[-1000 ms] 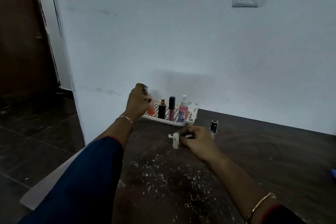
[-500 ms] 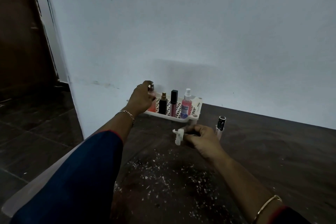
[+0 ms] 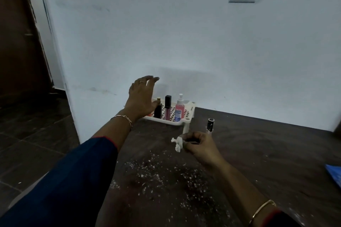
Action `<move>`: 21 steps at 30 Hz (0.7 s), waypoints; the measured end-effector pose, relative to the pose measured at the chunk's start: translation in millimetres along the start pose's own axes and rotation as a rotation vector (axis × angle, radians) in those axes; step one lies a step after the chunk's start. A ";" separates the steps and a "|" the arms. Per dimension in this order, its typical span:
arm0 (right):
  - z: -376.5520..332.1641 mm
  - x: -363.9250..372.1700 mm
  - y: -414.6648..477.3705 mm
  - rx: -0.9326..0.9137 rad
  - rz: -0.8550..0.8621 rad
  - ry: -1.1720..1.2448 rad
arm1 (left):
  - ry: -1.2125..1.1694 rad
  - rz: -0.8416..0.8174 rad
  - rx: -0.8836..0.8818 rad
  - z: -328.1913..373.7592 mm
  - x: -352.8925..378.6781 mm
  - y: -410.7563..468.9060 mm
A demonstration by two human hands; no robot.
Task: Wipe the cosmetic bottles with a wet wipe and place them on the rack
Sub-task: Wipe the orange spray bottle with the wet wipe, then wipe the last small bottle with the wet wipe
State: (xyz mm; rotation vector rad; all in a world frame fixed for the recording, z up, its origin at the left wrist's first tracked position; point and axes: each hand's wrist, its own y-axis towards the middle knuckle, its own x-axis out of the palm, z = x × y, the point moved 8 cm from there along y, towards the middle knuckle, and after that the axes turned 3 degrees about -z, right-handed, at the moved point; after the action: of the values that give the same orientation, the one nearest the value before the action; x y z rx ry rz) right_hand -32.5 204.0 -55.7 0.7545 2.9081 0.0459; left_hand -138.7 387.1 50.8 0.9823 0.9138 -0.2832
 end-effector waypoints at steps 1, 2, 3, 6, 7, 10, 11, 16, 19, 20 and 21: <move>1.6 -5.1 -5.5 0.009 0.010 0.013 | 0.011 0.022 0.041 17.3 -5.3 -1.5; 2.2 -10.5 -11.3 0.016 0.023 0.032 | 0.003 0.034 0.079 34.4 -8.2 -2.6; 3.7 -15.5 -15.0 0.020 0.030 0.048 | -0.001 0.036 0.116 50.8 -9.2 -3.9; 5.6 -34.2 -30.4 0.039 0.063 0.115 | -0.045 -0.001 0.171 99.1 -5.8 -12.5; 6.1 -41.3 -35.4 0.047 0.079 0.136 | -0.093 -0.031 0.154 111.4 -2.2 -15.6; 5.0 -61.2 -48.9 0.047 0.107 0.179 | -0.180 -0.138 0.097 137.6 16.5 -21.7; 4.6 -68.4 -53.0 0.042 0.119 0.184 | -0.188 -0.180 0.089 144.7 24.4 -22.9; 11.5 -103.3 -59.1 0.041 0.189 0.165 | -0.055 -0.231 -0.003 156.2 44.2 -20.0; 11.9 -118.6 -62.1 0.016 0.219 0.164 | -0.024 -0.253 -0.059 158.9 47.9 -17.3; 12.2 -122.9 -63.4 0.013 0.230 0.177 | -0.025 -0.263 -0.072 160.0 49.2 -17.0; 13.1 -127.1 -64.7 0.015 0.241 0.189 | -0.017 -0.266 -0.079 161.2 50.4 -17.3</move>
State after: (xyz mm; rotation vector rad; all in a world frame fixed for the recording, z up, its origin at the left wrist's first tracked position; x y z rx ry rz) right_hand 48.1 85.6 -56.9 1.1597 2.9751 0.1270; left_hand -31.8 255.7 39.1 0.7843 1.0332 -0.4754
